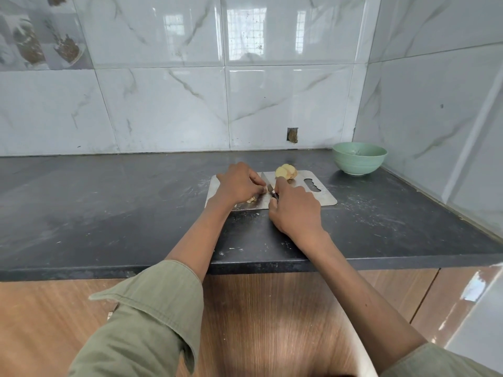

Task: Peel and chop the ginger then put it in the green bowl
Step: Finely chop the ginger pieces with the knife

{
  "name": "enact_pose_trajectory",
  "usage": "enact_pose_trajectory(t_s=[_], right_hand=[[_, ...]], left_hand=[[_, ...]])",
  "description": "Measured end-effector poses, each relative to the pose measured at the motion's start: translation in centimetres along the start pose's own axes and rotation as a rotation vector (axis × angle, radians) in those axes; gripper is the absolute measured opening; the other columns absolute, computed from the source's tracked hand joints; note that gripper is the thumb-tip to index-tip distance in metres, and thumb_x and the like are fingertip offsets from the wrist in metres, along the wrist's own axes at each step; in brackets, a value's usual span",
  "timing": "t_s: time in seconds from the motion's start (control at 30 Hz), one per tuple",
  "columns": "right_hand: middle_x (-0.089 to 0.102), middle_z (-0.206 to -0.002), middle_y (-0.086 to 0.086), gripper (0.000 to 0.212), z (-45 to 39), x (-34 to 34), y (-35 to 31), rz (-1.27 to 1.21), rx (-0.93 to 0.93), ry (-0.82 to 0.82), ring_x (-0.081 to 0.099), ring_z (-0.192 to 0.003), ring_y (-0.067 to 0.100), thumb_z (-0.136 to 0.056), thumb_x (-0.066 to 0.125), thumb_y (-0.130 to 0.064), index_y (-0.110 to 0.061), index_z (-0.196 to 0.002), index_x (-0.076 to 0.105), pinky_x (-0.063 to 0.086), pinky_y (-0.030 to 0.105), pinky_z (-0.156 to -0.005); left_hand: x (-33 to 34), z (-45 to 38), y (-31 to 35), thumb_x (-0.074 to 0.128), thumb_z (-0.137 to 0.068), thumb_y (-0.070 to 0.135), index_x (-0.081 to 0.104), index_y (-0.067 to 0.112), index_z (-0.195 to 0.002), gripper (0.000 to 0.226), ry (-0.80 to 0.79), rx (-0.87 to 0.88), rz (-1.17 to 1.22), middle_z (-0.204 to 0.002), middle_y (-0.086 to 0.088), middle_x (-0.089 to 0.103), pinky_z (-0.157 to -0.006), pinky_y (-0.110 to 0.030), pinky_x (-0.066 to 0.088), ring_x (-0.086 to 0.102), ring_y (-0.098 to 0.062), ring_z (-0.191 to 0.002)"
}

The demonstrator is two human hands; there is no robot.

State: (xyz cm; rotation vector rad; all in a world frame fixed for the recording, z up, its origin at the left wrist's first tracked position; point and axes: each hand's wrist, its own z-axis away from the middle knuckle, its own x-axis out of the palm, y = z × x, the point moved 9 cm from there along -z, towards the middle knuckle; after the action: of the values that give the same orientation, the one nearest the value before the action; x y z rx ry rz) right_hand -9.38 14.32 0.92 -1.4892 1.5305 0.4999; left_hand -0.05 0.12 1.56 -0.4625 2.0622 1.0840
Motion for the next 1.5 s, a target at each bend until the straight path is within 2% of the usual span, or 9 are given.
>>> enact_pose_trajectory(t_s=[0.13,0.27,0.37,0.53,0.7,1.0,1.17,1.4,1.5], right_hand=[[0.052,-0.088,0.007,0.020,0.1,-0.4,0.3,-0.056,-0.001,0.013,0.053,-0.082,0.034,-0.100,0.048,-0.030,-0.019,-0.116,0.048,0.037,0.039,-0.068],[0.052,-0.085,0.005,0.016,0.4,-0.5,0.1,-0.066,-0.013,0.011,0.050,-0.079,0.032,-0.099,0.048,-0.030,-0.019,-0.110,0.048,0.036,0.039,-0.067],[0.051,-0.085,0.005,0.015,0.3,-0.4,0.1,-0.055,-0.006,0.000,0.047,-0.079,0.032,-0.098,0.048,-0.029,-0.019,-0.109,0.049,0.035,0.039,-0.068],[0.050,-0.086,0.006,0.014,0.3,-0.3,0.0,-0.046,0.001,0.004,0.047,-0.080,0.032,-0.097,0.049,-0.028,-0.019,-0.108,0.049,0.035,0.038,-0.068],[0.049,-0.086,0.005,0.014,0.4,-0.3,0.0,-0.049,-0.007,0.014,0.047,-0.081,0.033,-0.097,0.049,-0.028,-0.019,-0.108,0.048,0.034,0.039,-0.068],[0.047,-0.086,0.005,0.015,0.2,-0.4,-0.1,-0.036,-0.011,-0.009,0.048,-0.082,0.033,-0.097,0.050,-0.027,-0.020,-0.109,0.050,0.034,0.038,-0.069],[0.058,-0.094,0.007,0.016,-1.0,0.2,0.3,-0.075,-0.007,-0.082,0.049,-0.089,0.031,-0.096,0.052,-0.029,-0.020,-0.109,0.052,0.035,0.038,-0.071],[0.057,-0.094,0.010,0.018,0.0,0.1,-0.6,0.036,-0.023,0.003,0.055,-0.085,0.036,-0.098,0.050,-0.028,-0.019,-0.113,0.049,0.034,0.038,-0.067],[0.053,-0.088,0.008,0.018,0.2,-0.1,-0.3,-0.004,-0.007,-0.002,0.048,-0.080,0.033,-0.097,0.049,-0.028,-0.019,-0.113,0.049,0.034,0.038,-0.068]], left_hand=[[-0.1,0.0,0.0,0.088,-0.072,0.026,0.077,0.043,-0.063,0.022,0.005,-0.002,0.048,-0.062,0.027,0.069,-0.093,-0.050,0.054,0.070,-0.007,-0.085],[-0.5,0.2,0.3,0.088,-0.073,0.024,0.082,0.036,-0.072,0.013,0.034,0.012,0.043,-0.062,0.022,0.071,-0.090,-0.046,0.055,0.069,-0.005,-0.078],[-0.4,0.2,0.4,0.087,-0.073,0.024,0.082,0.036,-0.071,0.013,0.034,0.021,0.021,-0.058,0.024,0.068,-0.093,-0.046,0.053,0.069,-0.006,-0.078],[-0.3,0.0,0.2,0.089,-0.072,0.026,0.083,0.036,-0.072,0.011,0.019,0.017,0.025,-0.061,0.023,0.070,-0.084,-0.045,0.058,0.069,-0.006,-0.077],[-0.1,-0.3,0.0,0.088,-0.072,0.027,0.081,0.039,-0.069,0.015,0.013,0.015,0.006,-0.059,0.027,0.067,-0.086,-0.047,0.058,0.069,-0.010,-0.080],[0.1,-0.4,-0.2,0.087,-0.072,0.024,0.082,0.037,-0.069,0.014,-0.001,0.005,0.014,-0.061,0.026,0.069,-0.087,-0.047,0.058,0.069,-0.008,-0.081],[0.1,-0.4,-0.1,0.088,-0.072,0.022,0.083,0.033,-0.071,0.012,-0.001,0.027,0.024,-0.059,0.026,0.068,-0.085,-0.047,0.059,0.068,-0.006,-0.077],[-0.1,-0.3,-0.2,0.088,-0.072,0.026,0.080,0.039,-0.067,0.016,0.005,0.011,0.026,-0.061,0.026,0.069,-0.087,-0.047,0.058,0.069,-0.005,-0.080],[-0.1,-0.5,-0.4,0.088,-0.071,0.025,0.079,0.042,-0.067,0.020,0.001,0.017,0.014,-0.062,0.026,0.069,-0.087,-0.048,0.057,0.069,-0.005,-0.082]])
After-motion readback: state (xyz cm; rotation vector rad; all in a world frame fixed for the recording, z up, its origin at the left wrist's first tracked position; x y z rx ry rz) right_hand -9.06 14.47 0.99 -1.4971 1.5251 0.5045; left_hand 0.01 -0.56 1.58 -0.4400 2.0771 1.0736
